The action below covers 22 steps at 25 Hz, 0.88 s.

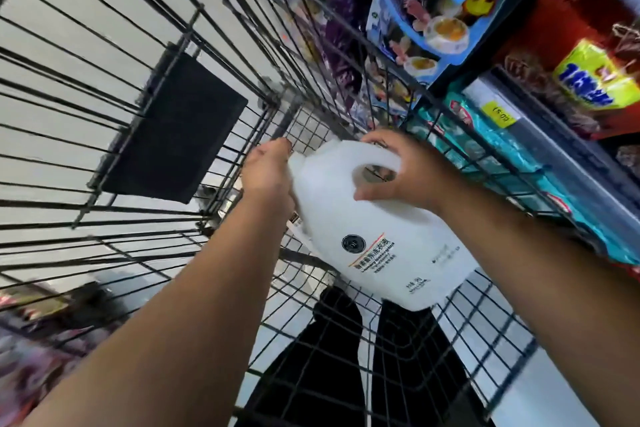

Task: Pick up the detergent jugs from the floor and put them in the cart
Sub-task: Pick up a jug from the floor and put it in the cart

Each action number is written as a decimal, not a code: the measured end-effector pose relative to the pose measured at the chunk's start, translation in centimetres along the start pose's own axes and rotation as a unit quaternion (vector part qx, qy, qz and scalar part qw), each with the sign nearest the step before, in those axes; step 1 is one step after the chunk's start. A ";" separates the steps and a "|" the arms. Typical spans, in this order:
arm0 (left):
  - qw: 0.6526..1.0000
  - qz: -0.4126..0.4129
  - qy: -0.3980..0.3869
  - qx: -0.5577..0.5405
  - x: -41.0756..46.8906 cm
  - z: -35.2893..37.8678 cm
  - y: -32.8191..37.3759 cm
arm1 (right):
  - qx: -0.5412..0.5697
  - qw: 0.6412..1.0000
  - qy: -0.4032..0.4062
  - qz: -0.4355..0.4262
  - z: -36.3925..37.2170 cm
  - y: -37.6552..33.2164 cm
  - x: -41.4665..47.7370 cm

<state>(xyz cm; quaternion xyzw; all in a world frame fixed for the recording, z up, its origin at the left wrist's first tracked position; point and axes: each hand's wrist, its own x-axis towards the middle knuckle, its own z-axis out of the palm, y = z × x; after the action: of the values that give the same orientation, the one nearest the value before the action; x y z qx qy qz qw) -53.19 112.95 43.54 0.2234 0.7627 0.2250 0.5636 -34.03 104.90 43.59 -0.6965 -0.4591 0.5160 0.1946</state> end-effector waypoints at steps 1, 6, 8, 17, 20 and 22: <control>1.000 -0.009 0.013 0.003 0.6 0.4 -0.1 | -0.020 1.000 0.009 -0.010 0.2 0.4 0.0; 0.998 -0.024 0.037 0.035 1.9 1.3 -0.3 | -0.112 0.990 0.064 -0.057 1.5 1.7 -0.1; 0.998 -0.025 0.045 0.041 1.9 1.5 -0.5 | -0.099 0.989 0.091 -0.060 2.5 2.3 0.0; 0.939 0.137 -0.123 0.290 0.0 0.6 -0.9 | -0.007 0.985 0.168 -0.044 5.5 3.7 -3.3; 0.905 0.228 -0.160 0.320 -2.2 -1.3 -1.3 | 0.019 0.979 0.200 -0.020 4.5 2.6 -6.0; 0.881 0.277 -0.172 0.343 -3.7 -2.1 -1.3 | 0.024 0.978 0.208 0.004 3.7 1.7 -7.6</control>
<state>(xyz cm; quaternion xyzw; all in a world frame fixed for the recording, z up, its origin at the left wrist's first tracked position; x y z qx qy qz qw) -54.31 109.57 46.09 0.6401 0.5903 0.0545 0.4887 -36.95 96.86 44.95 -0.7855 -0.3936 0.3711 0.3007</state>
